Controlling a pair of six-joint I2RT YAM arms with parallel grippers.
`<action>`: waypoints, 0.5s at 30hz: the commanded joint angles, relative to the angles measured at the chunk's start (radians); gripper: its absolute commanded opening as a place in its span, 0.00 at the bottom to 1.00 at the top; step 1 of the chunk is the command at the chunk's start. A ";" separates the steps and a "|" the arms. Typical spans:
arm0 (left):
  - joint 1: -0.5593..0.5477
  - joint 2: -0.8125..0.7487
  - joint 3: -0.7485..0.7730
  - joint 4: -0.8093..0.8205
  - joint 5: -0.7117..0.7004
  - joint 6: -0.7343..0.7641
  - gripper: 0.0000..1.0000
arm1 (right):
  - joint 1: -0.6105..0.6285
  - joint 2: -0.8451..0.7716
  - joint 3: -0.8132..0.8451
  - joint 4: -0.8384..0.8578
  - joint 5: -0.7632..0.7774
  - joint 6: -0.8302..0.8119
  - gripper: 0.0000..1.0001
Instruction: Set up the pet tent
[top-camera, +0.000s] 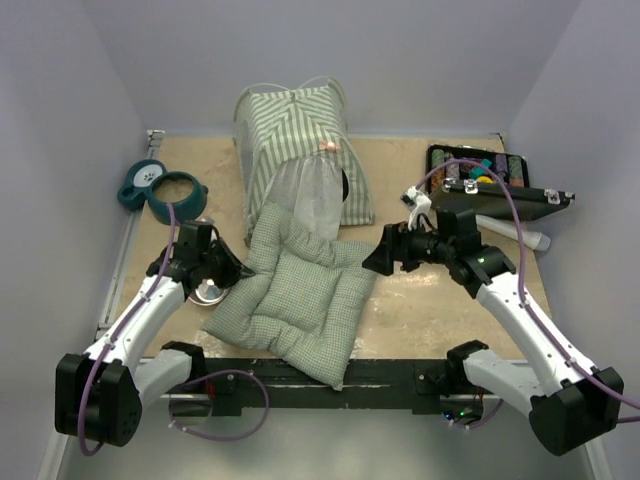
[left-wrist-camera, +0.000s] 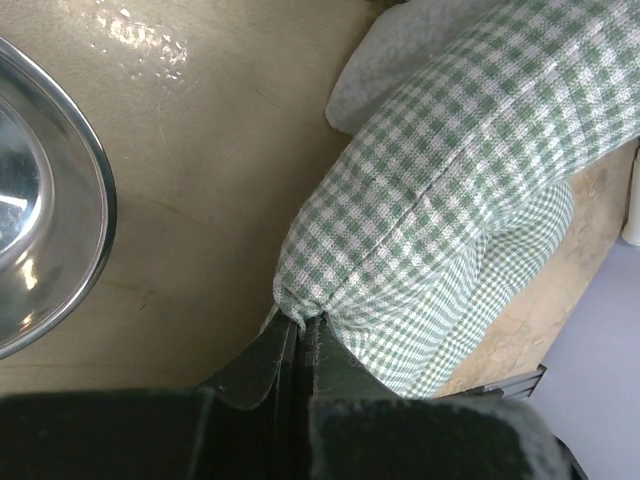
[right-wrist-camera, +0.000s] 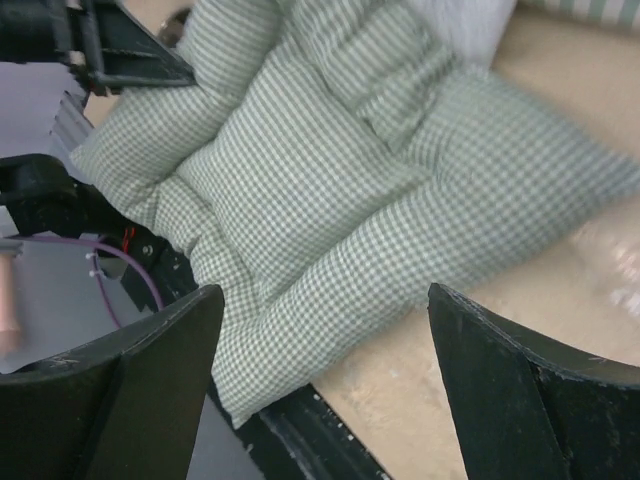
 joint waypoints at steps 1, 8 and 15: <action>-0.001 -0.021 0.011 0.035 0.004 0.056 0.04 | 0.001 0.022 -0.143 0.077 0.085 0.194 0.89; -0.001 -0.038 -0.021 0.067 0.036 0.194 0.00 | 0.207 0.102 -0.266 0.222 0.224 0.457 0.98; -0.038 0.042 0.032 0.058 0.081 0.302 0.00 | 0.235 0.185 -0.392 0.362 0.198 0.572 0.98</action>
